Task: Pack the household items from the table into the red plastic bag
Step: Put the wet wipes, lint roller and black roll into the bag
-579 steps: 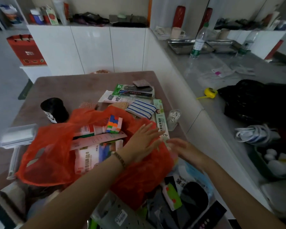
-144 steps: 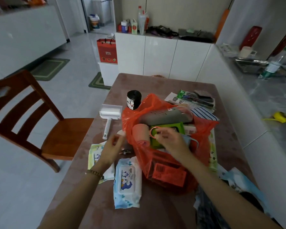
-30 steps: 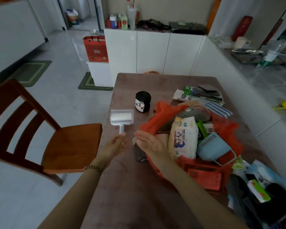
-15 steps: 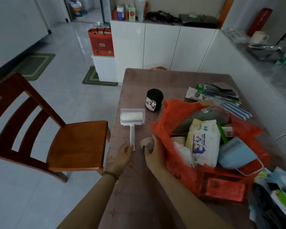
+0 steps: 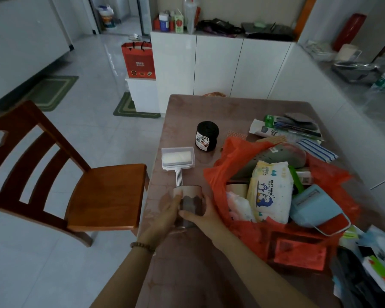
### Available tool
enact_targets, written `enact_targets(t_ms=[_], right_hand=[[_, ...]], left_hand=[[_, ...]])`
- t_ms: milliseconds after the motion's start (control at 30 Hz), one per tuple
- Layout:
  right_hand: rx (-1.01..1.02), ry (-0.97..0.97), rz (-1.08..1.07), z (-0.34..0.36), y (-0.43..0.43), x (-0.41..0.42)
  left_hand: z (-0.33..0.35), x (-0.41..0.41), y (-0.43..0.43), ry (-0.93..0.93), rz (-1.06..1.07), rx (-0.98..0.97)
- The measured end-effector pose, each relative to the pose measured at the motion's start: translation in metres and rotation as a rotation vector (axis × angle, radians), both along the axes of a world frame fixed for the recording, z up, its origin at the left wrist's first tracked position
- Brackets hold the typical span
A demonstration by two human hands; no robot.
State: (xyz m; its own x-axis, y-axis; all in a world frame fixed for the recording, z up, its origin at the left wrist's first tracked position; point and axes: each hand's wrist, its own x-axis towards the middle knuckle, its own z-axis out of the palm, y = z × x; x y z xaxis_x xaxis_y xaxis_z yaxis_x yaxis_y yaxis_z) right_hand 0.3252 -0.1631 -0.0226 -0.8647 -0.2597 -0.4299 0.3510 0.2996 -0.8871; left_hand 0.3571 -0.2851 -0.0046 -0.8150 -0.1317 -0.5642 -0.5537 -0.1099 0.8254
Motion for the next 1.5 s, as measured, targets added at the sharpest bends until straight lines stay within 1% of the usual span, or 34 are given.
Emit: enact_targets(t_ms=[100, 200, 267, 333, 367, 400, 433, 500, 567, 600, 633, 667, 733, 767, 933, 1033, 1133, 1200, 1267, 1400, 1500], right_hand=[[-0.188, 0.072, 0.113, 0.033, 0.012, 0.004], [-0.343, 0.116, 0.119, 0.074, 0.028, 0.002], [-0.403, 0.174, 0.098, 0.102, 0.045, -0.002], [-0.399, 0.231, 0.060, 0.125, 0.070, -0.011], [-0.384, 0.262, 0.040, 0.135, 0.084, -0.016], [-0.358, 0.298, 0.026, 0.141, 0.099, -0.023], [-0.311, 0.332, 0.017, 0.145, 0.114, -0.029], [-0.180, 0.374, 0.001, 0.142, 0.139, -0.041], [0.005, 0.396, -0.009, 0.132, 0.158, -0.050], [0.079, 0.403, -0.010, 0.125, 0.164, -0.054], [0.139, 0.405, -0.004, 0.120, 0.169, -0.056], [0.186, 0.412, 0.005, 0.116, 0.171, -0.058], [0.278, 0.414, 0.024, 0.112, 0.170, -0.061], [0.310, 0.410, 0.039, 0.112, 0.167, -0.062], [0.374, 0.417, 0.075, 0.106, 0.152, -0.068], [0.371, 0.481, 0.075, 0.100, 0.145, -0.067], [0.405, 0.508, 0.147, 0.092, 0.137, -0.066], [0.365, 0.454, 0.202, 0.088, 0.136, -0.065], [0.330, 0.432, 0.219, 0.084, 0.139, -0.064], [0.200, 0.422, 0.115, 0.084, 0.153, -0.069], [0.142, 0.433, 0.097, 0.090, 0.163, -0.070]], left_hand=[[0.029, 0.011, -0.012, 0.167, -0.087, -0.009], [0.071, 0.011, -0.003, 0.322, -0.121, -0.070], [0.105, 0.006, 0.018, 0.395, -0.122, -0.107], [0.124, -0.007, 0.043, 0.444, -0.049, -0.120], [0.126, -0.017, 0.056, 0.459, 0.027, -0.116], [0.125, -0.026, 0.068, 0.487, 0.096, -0.164], [0.120, -0.034, 0.079, 0.522, 0.121, -0.263], [0.099, -0.047, 0.092, 0.528, 0.045, -0.463], [0.076, -0.059, 0.097, 0.465, -0.124, -0.667], [0.071, -0.063, 0.097, 0.436, -0.168, -0.720], [0.072, -0.065, 0.098, 0.426, -0.149, -0.702], [0.078, -0.066, 0.099, 0.420, -0.090, -0.592], [0.097, -0.065, 0.099, 0.453, 0.008, -0.306], [0.107, -0.066, 0.099, 0.483, 0.020, -0.230], [0.159, -0.069, 0.098, 0.653, -0.010, 0.036], [0.170, -0.069, 0.099, 0.714, -0.018, 0.146], [0.160, -0.069, 0.094, 0.696, 0.017, 0.159], [0.153, -0.069, 0.089, 0.657, 0.032, 0.154], [0.146, -0.070, 0.082, 0.619, 0.032, 0.109], [0.130, -0.068, 0.076, 0.563, 0.029, 0.011], [0.101, -0.067, 0.074, 0.481, 0.023, -0.045]])
